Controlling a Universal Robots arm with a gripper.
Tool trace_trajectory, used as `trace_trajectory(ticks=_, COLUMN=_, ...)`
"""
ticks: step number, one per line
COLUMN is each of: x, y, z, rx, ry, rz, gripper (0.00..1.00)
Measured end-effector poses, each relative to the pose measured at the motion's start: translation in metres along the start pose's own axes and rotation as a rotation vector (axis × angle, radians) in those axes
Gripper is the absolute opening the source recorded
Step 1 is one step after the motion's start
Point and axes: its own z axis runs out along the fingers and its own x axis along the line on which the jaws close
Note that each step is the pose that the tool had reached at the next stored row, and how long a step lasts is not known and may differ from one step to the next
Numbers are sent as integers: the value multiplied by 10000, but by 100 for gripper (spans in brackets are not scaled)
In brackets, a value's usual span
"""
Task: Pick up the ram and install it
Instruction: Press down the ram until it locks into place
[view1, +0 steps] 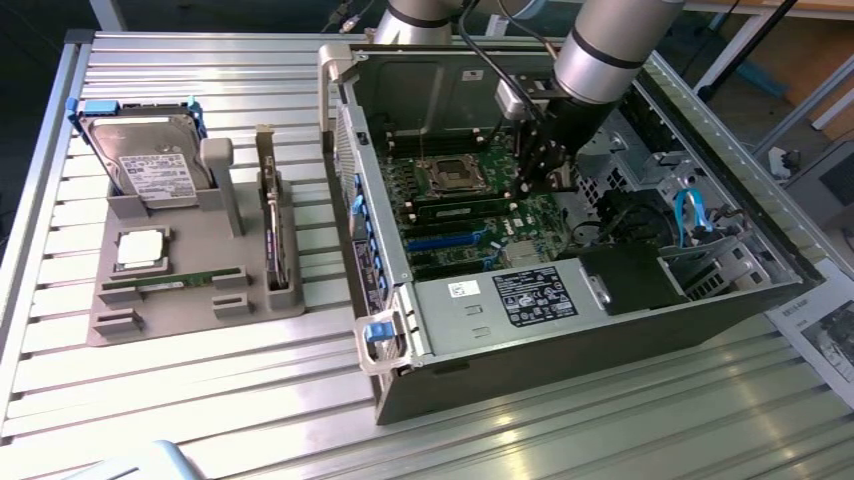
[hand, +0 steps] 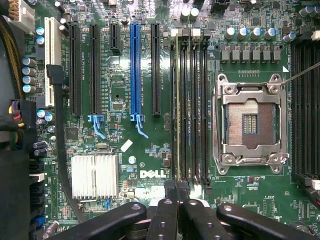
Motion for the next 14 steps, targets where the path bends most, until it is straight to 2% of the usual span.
trace_trajectory(ticks=3, x=-30, y=-1, z=36, rx=33, ry=-6, rz=-1, gripper=10)
trace_trajectory(ticks=14, x=-30, y=0, z=70, rx=41, ry=-6, rz=0, gripper=10)
